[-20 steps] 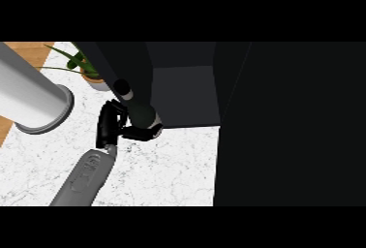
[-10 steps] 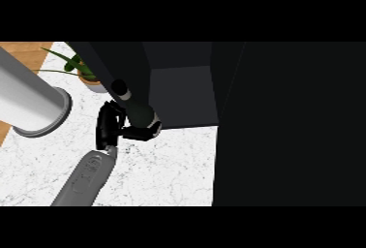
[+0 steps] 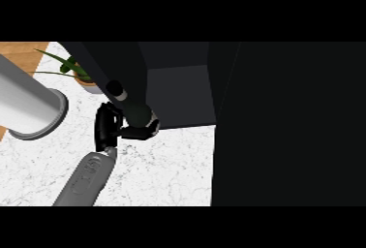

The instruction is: Pick up the wine, place it into the cabinet and close the cabinet

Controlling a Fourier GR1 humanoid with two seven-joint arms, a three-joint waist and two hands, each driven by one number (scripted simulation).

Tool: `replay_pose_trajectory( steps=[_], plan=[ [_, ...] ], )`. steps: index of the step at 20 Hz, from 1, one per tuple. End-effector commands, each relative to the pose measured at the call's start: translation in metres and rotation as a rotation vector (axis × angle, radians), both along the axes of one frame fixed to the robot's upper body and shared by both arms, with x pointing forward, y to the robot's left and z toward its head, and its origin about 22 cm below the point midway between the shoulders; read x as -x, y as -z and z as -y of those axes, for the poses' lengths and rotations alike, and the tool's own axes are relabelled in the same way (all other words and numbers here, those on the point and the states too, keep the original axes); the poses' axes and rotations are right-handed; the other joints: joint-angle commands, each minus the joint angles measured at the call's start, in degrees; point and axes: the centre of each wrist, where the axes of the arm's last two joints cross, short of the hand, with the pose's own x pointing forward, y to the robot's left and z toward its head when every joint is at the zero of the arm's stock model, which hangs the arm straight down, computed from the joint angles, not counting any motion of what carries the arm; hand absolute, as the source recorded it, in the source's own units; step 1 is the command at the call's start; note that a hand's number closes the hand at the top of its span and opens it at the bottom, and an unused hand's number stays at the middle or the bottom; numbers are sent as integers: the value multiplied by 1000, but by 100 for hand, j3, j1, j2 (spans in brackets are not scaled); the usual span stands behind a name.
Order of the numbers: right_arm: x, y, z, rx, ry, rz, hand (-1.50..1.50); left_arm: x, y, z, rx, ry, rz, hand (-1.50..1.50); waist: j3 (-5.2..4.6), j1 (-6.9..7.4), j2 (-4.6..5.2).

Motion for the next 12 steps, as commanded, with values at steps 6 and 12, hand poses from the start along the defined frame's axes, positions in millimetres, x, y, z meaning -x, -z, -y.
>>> replay_pose_trajectory(
  steps=[6,12],
  plan=[
    [1,-2,0,-43,-49,-6,-150,-43,-28,61,-41,81,32,150,-108,-295,245],
    [3,-5,-2,-32,-105,20,-150,-39,-25,54,-199,118,71,150,-100,-439,242]
  ],
)
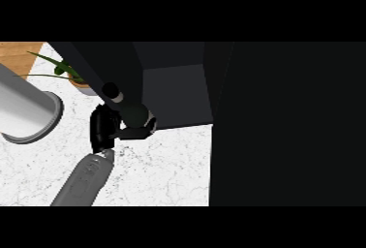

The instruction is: Pick up the wine, place it into the cabinet and close the cabinet

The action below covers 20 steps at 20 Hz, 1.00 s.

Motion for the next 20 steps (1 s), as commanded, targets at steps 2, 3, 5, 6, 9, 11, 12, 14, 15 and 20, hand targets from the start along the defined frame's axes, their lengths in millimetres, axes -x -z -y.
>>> replay_pose_trajectory(
  steps=[2,3,5,6,9,11,12,14,15,20],
  plan=[
    [1,-2,1,-30,-25,-6,-150,-39,-23,62,-88,137,1,150,-93,-337,221],
    [1,-3,1,-43,-39,12,-150,-42,-32,66,-95,156,3,150,-83,-290,189],
    [3,-6,2,-54,-21,14,-150,-41,-32,67,-93,149,0,150,-88,-317,191],
    [0,-5,3,-49,-24,13,-150,-41,-30,65,-95,156,-10,150,-93,-269,203],
    [-1,-4,3,-39,-31,17,-150,-29,-22,87,-54,137,-7,150,-96,-281,204],
    [1,-6,-2,-63,-41,33,-150,-34,-28,80,-56,117,-16,150,-95,-359,185],
    [3,-6,5,-33,-48,21,-150,-35,-28,71,-63,95,-28,150,-86,-392,189],
    [-1,-3,3,-35,-57,26,-150,-29,-24,82,-54,86,-30,150,-79,-419,210],
    [-2,-1,0,-39,-58,15,-150,-34,-25,68,-82,55,-40,150,-83,-445,227],
    [-3,0,2,-31,-48,4,-150,-29,-15,61,-133,-16,-51,150,-80,-429,244]
  ],
)
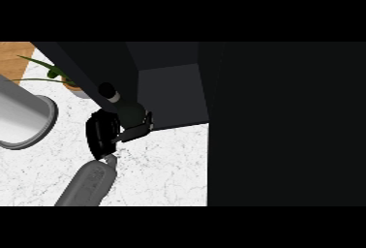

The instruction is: Pick up the wine, place it into the cabinet and close the cabinet

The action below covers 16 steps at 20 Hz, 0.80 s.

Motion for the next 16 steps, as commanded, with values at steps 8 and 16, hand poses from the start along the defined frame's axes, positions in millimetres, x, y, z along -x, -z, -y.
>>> replay_pose_trajectory(
  steps=[8,16],
  plan=[
    [1,-2,2,-26,-39,8,-150,-39,-21,51,-88,121,-88,-150,-96,-313,204],
    [2,-1,2,-28,-39,-8,-150,-36,-17,45,-134,83,-131,-150,-113,-324,224]
  ],
)
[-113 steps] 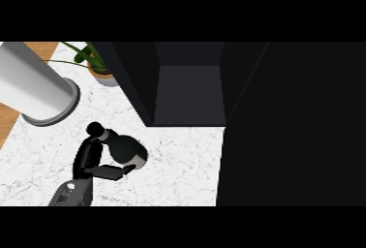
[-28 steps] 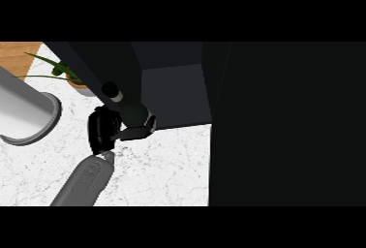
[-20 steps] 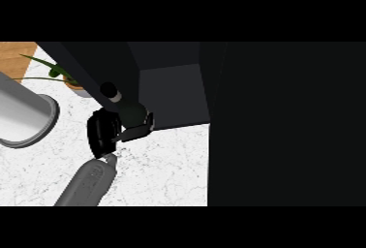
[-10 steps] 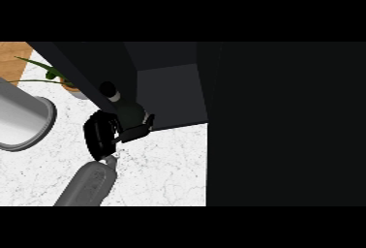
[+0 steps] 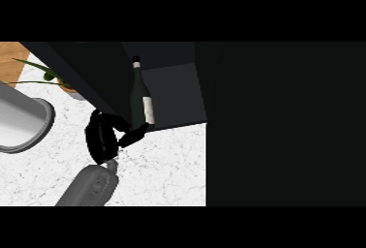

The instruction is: Pick up the wine, place it into the cabinet and close the cabinet

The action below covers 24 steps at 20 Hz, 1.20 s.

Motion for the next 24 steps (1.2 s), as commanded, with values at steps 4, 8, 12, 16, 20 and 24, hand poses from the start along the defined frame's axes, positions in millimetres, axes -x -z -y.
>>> replay_pose_trajectory(
  steps=[4,8,12,16,20,24],
  plan=[
    [3,-4,0,-43,-19,-6,-150,-47,-32,54,47,112,-104,-150,-150,-206,209],
    [4,-4,-1,-30,-35,-13,-150,-45,-43,68,98,169,-67,-150,-172,-109,169],
    [1,-1,-3,-42,-29,-19,-150,-47,-58,82,157,187,-26,-150,-173,-77,170],
    [2,-2,-1,-38,-21,-22,-150,-47,-69,93,213,194,32,-150,-172,3,137],
    [8,-4,-2,-38,-10,-27,-150,-43,-73,92,275,198,63,-150,-181,35,78],
    [6,-1,1,-36,-7,-33,-150,-44,-86,97,350,195,106,-150,-176,91,71]
  ],
)
